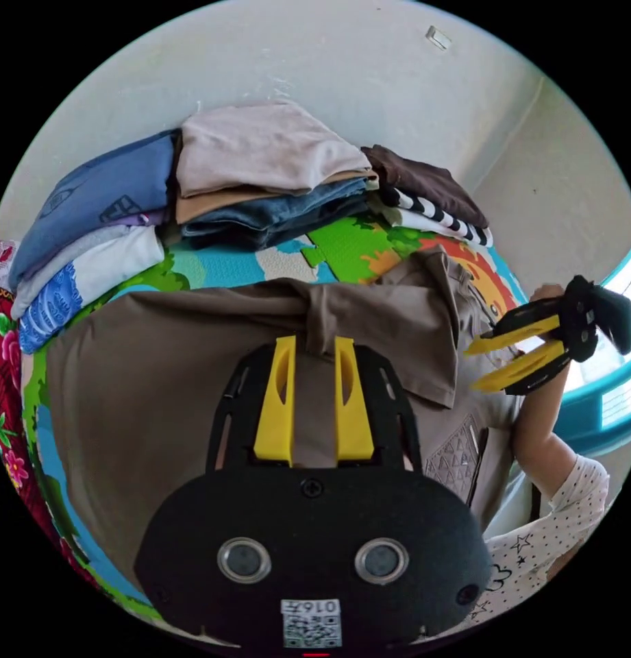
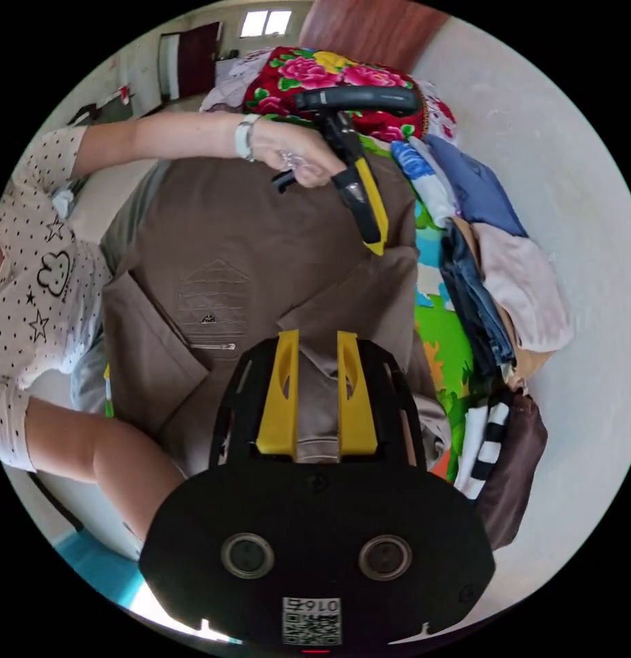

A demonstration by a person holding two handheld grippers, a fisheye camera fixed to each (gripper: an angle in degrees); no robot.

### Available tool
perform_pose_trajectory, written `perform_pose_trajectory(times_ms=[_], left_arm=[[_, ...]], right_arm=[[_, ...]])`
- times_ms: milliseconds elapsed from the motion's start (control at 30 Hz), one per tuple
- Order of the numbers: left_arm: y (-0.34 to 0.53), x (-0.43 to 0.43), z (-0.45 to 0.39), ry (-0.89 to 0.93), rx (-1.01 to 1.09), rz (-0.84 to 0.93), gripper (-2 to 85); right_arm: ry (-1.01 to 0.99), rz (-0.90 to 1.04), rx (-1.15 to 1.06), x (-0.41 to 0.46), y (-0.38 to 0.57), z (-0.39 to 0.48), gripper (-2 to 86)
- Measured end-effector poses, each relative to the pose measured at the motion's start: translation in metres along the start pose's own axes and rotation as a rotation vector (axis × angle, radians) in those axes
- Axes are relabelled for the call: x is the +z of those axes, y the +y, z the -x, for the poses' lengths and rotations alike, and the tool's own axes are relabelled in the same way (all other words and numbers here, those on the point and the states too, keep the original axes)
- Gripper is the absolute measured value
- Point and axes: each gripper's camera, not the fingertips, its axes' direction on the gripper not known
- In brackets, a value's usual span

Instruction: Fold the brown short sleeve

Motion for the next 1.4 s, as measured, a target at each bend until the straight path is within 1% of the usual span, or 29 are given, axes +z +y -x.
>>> perform_pose_trajectory(times_ms=[133, 167, 233, 267, 333, 367, 400, 433, 500, 533, 600, 667, 700, 767, 900, 967, 1033, 1067, 1100, 1133, 1167, 1200, 1233, 1267, 1300, 1333, 1400], left_arm=[[-0.017, 0.007, 0.016, 0.073, -0.023, 0.047, 8.3], [-0.022, 0.007, 0.021, 0.082, -0.028, 0.041, 6.5], [-0.032, 0.002, 0.027, 0.09, -0.017, 0.028, 2.3], [-0.039, -0.001, 0.03, 0.115, -0.005, 0.032, 0.4], [-0.051, -0.009, 0.035, 0.138, 0.008, 0.027, -0.4], [-0.062, -0.018, 0.039, 0.15, 0.009, 0.011, -0.7], [-0.074, -0.028, 0.045, 0.17, -0.003, -0.016, -0.8], [-0.081, -0.033, 0.047, 0.187, -0.009, -0.03, -0.8], [-0.108, -0.053, 0.061, 0.26, -0.052, -0.103, -0.9], [-0.115, -0.057, 0.064, 0.273, -0.061, -0.123, -0.9], [-0.141, -0.069, 0.076, 0.306, -0.095, -0.181, -0.9], [-0.159, -0.071, 0.084, 0.351, -0.118, -0.209, -0.9], [-0.168, -0.071, 0.09, 0.392, -0.136, -0.225, -0.9], [-0.18, -0.07, 0.097, 0.42, -0.165, -0.241, -0.9], [-0.19, -0.075, 0.112, 0.451, -0.172, -0.286, -0.9], [-0.188, -0.079, 0.121, 0.471, -0.17, -0.301, -0.9], [-0.185, -0.082, 0.131, 0.496, -0.16, -0.3, -0.9], [-0.183, -0.082, 0.139, 0.502, -0.159, -0.279, -0.9], [-0.182, -0.082, 0.146, 0.502, -0.151, -0.249, -0.9], [-0.182, -0.082, 0.149, 0.497, -0.148, -0.234, -0.9], [-0.18, -0.082, 0.156, 0.48, -0.147, -0.207, -0.9], [-0.179, -0.081, 0.162, 0.468, -0.138, -0.178, -0.8], [-0.179, -0.08, 0.165, 0.464, -0.134, -0.162, -0.8], [-0.179, -0.078, 0.17, 0.464, -0.125, -0.12, -0.7], [-0.179, -0.075, 0.174, 0.475, -0.111, -0.072, -0.5], [-0.179, -0.074, 0.176, 0.474, -0.105, -0.049, -0.4], [-0.182, -0.072, 0.183, 0.43, -0.082, 0.051, 1.0]], right_arm=[[-0.071, 0.047, -0.112, 0.021, -0.012, 0.01, 9.1], [-0.102, 0.059, -0.124, 0.027, -0.016, 0.01, 8.9], [-0.133, 0.046, -0.079, 0.028, -0.017, 0.003, 7.5], [-0.109, 0.035, -0.013, 0.026, -0.014, -0.003, 4.4], [-0.085, 0.008, 0.08, 0.021, -0.005, -0.013, 1.9], [-0.032, -0.021, 0.144, 0.015, 0.001, -0.018, 1.3], [0.085, -0.051, 0.242, 0.009, 0.007, -0.025, 0.9], [0.15, -0.06, 0.297, 0.006, 0.009, -0.029, 0.8], [0.47, -0.08, 0.526, -0.006, 0.019, -0.042, 0.5], [0.54, -0.081, 0.574, -0.008, 0.021, -0.045, 0.4], [0.82, -0.098, 0.734, -0.014, 0.029, -0.051, 0.3], [0.914, -0.12, 0.811, -0.016, 0.035, -0.054, 0.2], [0.948, -0.159, 0.84, -0.018, 0.039, -0.054, 0.2], [1.015, -0.221, 0.869, -0.019, 0.042, -0.052, 0.2], [1.128, -0.339, 0.82, -0.021, 0.042, -0.045, 0.1], [1.14, -0.314, 0.759, -0.021, 0.04, -0.045, 0.1], [1.068, -0.209, 0.698, -0.023, 0.037, -0.051, 0.2], [0.985, -0.151, 0.667, -0.025, 0.036, -0.055, 0.2], [0.856, -0.108, 0.618, -0.026, 0.037, -0.058, 0.3], [0.788, -0.097, 0.591, -0.026, 0.038, -0.059, 0.3], [0.64, -0.089, 0.542, -0.025, 0.041, -0.061, 0.4], [0.442, -0.064, 0.49, -0.021, 0.046, -0.066, 0.6], [0.332, -0.048, 0.462, -0.018, 0.049, -0.069, 0.6], [0.141, -0.02, 0.402, -0.011, 0.056, -0.074, 0.9], [0.033, -0.009, 0.355, -0.007, 0.066, -0.078, 1.2], [0.012, -0.007, 0.345, -0.006, 0.072, -0.082, 1.4], [0.031, -0.06, 0.467, -0.015, 0.104, -0.104, 2.5]])
